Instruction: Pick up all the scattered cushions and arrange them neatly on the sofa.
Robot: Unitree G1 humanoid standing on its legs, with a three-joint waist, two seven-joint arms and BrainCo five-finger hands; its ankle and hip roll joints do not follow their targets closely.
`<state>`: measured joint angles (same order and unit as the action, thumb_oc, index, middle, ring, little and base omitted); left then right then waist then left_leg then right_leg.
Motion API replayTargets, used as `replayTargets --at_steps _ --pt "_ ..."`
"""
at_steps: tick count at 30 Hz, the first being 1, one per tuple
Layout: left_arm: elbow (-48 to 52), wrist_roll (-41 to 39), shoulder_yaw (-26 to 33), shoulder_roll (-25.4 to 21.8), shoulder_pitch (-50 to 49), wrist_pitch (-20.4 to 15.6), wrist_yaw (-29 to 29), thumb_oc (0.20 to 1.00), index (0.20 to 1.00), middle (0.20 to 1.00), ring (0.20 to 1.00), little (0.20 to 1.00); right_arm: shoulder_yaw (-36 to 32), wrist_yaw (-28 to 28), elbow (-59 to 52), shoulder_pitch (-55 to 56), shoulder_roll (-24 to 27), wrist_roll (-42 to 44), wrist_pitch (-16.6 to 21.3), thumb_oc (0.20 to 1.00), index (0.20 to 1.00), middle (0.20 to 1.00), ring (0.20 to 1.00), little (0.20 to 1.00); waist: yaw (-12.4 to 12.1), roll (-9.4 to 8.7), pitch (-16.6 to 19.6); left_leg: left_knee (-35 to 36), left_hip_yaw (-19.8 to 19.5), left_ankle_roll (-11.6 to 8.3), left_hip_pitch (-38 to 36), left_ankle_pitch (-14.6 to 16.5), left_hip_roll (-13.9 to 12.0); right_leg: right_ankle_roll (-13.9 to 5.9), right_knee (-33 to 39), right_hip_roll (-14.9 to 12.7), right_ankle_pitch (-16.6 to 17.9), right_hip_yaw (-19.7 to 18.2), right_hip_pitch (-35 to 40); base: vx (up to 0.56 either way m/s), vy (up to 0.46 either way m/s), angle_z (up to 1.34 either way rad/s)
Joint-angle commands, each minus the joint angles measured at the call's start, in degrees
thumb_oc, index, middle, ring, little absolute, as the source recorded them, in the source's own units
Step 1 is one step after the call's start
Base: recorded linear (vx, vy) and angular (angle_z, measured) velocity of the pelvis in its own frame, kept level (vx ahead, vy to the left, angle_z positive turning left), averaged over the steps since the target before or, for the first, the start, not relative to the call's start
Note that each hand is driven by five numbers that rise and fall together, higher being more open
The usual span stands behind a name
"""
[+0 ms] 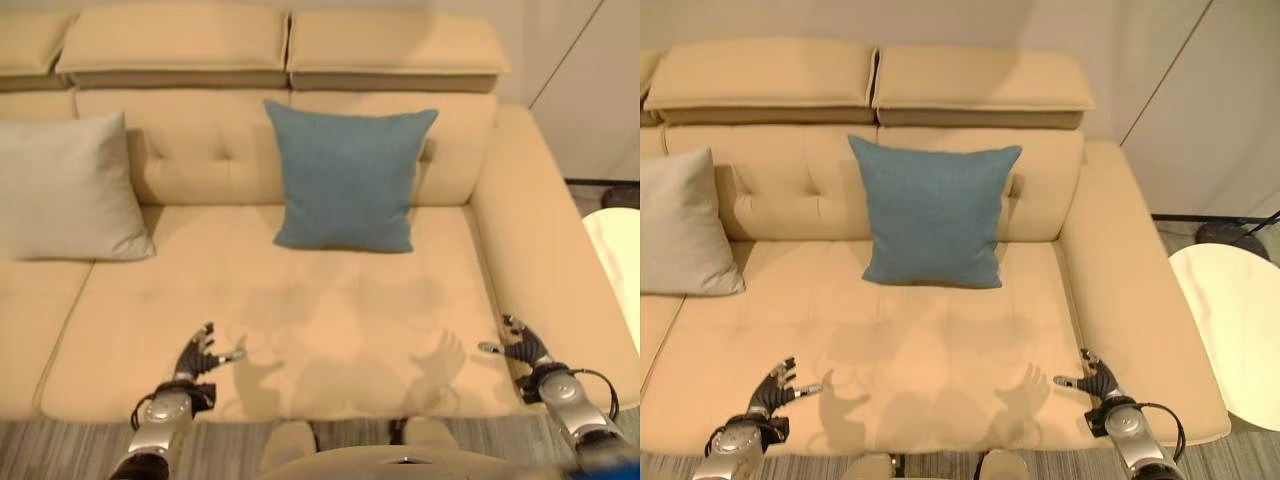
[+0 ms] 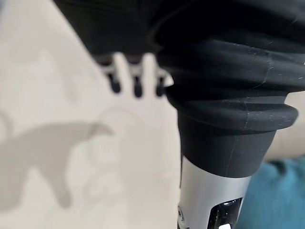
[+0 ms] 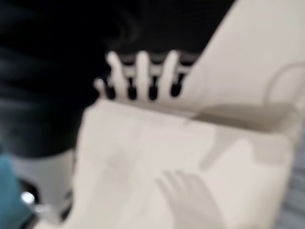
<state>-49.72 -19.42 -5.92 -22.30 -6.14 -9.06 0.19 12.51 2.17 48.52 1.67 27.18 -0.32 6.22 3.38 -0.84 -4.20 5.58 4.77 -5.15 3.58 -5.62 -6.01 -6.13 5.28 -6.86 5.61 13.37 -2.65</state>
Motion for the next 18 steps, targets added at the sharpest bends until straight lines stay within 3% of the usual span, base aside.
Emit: replayTargets --at_steps 1,6,9,12,14,18 --pt "-4.2 4.9 1.9 -1.0 3.4 0.8 -1.2 1.000 1.000 1.000 1.000 1.000 0.8 -1.7 -0.1 -3.5 2.1 -3.8 1.2 1.000 1.000 1.000 1.000 1.000 -0.9 -0.77 -1.2 -0.6 3.5 -2.45 -1.9 -2.0 -1.0 -3.71 -2.6 0.4 -2.3 0.6 1.4 0.05 -0.131 -0.19" --pt "-12.6 8.1 2.7 2.4 2.1 1.7 -1.1 1.000 1.000 1.000 1.000 1.000 0.7 -1.8 4.7 -0.2 -0.9 -3.7 1.2 1.000 1.000 1.000 1.000 1.000 -0.6 -0.54 -1.1 -0.6 3.3 -3.77 -4.0 -3.5 -2.9 -2.12 -1.7 3.1 -4.5 0.7 6.1 -0.05 -0.133 0.04" --pt "-16.9 9.6 2.2 4.0 3.4 2.5 -1.2 1.000 1.000 1.000 1.000 1.000 1.1 -1.6 9.0 -0.2 -2.5 -3.1 1.1 1.000 1.000 1.000 1.000 1.000 -0.4 -1.46 -2.3 -7.6 3.4 -3.66 -1.6 -2.4 -3.0 -1.11 -1.5 3.2 -4.5 1.7 6.1 -0.19 -0.097 0.25" --pt "-18.7 10.2 2.1 5.7 4.3 2.8 -1.1 1.000 1.000 1.000 1.000 1.000 1.1 -1.4 13.3 -1.0 -3.5 -2.9 0.3 1.000 1.000 1.000 1.000 1.000 -0.3 -3.74 -3.1 -21.8 2.1 -1.93 -1.4 5.5 0.9 -0.51 -2.4 1.2 -2.7 1.6 4.5 -0.25 -0.042 0.27" --pt "-19.5 10.8 1.9 6.5 4.3 3.0 -1.8 1.000 1.000 1.000 1.000 1.000 0.7 -1.7 16.0 -0.7 -3.9 -3.5 -0.4 1.000 1.000 1.000 1.000 1.000 0.6 -3.38 -2.1 -22.6 3.7 -1.22 -5.3 9.0 1.7 -1.04 -2.1 1.1 -1.1 1.5 3.5 -0.21 0.085 0.03" --pt "-20.1 11.8 1.1 7.4 4.5 3.3 -2.0 1.000 1.000 1.000 1.000 1.000 -0.3 -2.0 18.6 -0.2 -4.8 -3.8 -1.2 1.000 1.000 1.000 1.000 1.000 2.0 -2.55 -1.2 -19.0 2.4 -0.94 -10.4 11.0 3.9 -1.92 -3.0 0.5 0.7 1.6 0.9 -0.13 0.133 0.12"
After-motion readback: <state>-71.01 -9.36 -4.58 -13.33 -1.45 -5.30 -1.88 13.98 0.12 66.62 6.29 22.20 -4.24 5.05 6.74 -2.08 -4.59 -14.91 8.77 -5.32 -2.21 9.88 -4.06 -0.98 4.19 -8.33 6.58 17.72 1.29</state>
